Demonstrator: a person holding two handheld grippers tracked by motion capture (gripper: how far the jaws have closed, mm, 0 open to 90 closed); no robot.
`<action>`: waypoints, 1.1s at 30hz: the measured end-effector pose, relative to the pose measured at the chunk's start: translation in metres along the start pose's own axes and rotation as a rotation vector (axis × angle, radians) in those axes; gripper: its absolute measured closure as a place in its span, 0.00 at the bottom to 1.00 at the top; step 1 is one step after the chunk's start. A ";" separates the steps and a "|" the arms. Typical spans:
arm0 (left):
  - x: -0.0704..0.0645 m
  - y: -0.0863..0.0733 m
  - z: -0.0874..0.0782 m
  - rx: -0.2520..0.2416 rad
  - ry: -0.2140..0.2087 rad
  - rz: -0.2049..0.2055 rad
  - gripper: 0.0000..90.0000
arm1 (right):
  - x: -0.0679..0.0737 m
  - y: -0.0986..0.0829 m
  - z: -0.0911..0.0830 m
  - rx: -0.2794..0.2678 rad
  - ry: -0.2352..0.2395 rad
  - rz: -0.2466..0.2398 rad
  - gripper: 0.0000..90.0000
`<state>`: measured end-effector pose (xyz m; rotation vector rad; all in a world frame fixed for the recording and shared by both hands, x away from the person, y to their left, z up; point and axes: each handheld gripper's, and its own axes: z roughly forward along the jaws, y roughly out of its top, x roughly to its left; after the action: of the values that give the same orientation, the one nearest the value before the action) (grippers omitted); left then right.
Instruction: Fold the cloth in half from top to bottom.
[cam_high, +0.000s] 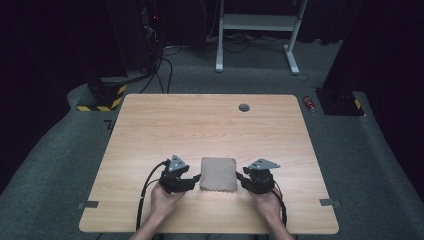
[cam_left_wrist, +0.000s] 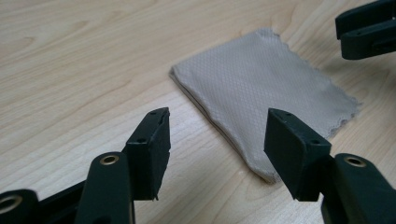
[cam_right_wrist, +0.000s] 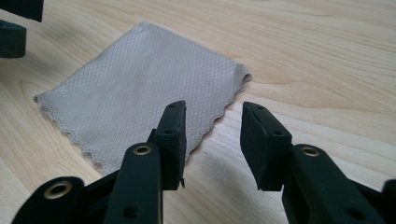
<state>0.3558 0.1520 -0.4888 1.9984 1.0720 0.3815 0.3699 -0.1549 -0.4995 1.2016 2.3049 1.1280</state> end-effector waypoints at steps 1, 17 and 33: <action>0.002 -0.001 -0.002 -0.006 0.000 -0.006 0.45 | -0.003 -0.002 -0.004 -0.014 -0.005 0.010 0.68; 0.036 -0.026 -0.029 -0.051 0.029 -0.114 0.43 | -0.027 -0.025 -0.027 -0.050 -0.061 0.089 0.67; 0.052 -0.042 -0.028 -0.002 0.110 -0.125 0.43 | -0.044 -0.045 -0.034 -0.029 -0.126 0.137 0.66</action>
<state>0.3469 0.2204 -0.5098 1.9161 1.2575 0.4298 0.3523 -0.2221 -0.5154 1.3965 2.1344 1.0932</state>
